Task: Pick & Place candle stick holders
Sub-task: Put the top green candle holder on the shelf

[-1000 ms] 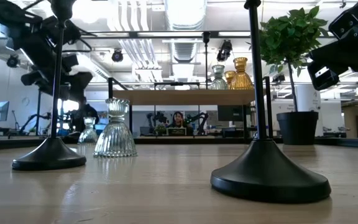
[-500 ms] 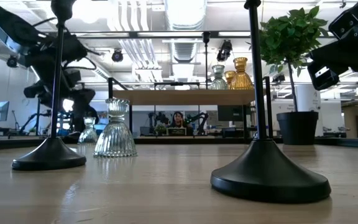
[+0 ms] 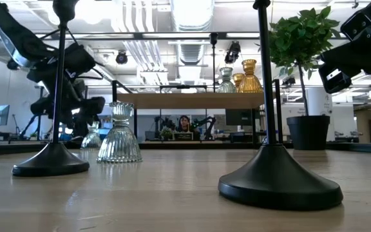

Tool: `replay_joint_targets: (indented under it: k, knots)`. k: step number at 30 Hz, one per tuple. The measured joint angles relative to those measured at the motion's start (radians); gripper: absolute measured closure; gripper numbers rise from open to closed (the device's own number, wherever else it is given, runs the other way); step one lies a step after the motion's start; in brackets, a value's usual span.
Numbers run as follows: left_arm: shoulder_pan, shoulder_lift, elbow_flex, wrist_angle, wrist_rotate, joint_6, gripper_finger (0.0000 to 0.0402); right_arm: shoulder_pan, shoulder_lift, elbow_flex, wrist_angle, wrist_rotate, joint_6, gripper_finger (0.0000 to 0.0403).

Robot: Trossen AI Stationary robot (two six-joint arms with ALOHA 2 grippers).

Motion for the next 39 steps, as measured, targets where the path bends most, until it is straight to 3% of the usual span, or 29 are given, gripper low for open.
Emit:
replay_joint_targets:
  k: [9, 20, 30, 39]
  knots:
    - [0.000, 0.118, 0.090, -0.010, -0.055, -0.030, 0.0115, 0.000, 0.000, 0.000, 0.000, 0.000, 0.000, 0.0394]
    - [0.002, 0.275, 0.139, -0.023, -0.126, -0.170, 0.0115, 0.000, 0.000, 0.000, 0.000, 0.000, 0.000, 0.0394]
    - [-0.005, 0.327, 0.188, -0.040, -0.210, -0.305, 0.0115, 0.000, 0.000, 0.000, 0.000, 0.000, 0.000, 0.0394]
    - [-0.007, 0.413, 0.278, -0.042, -0.219, -0.282, 0.0115, 0.000, 0.000, 0.000, 0.000, 0.000, 0.000, 0.0394]
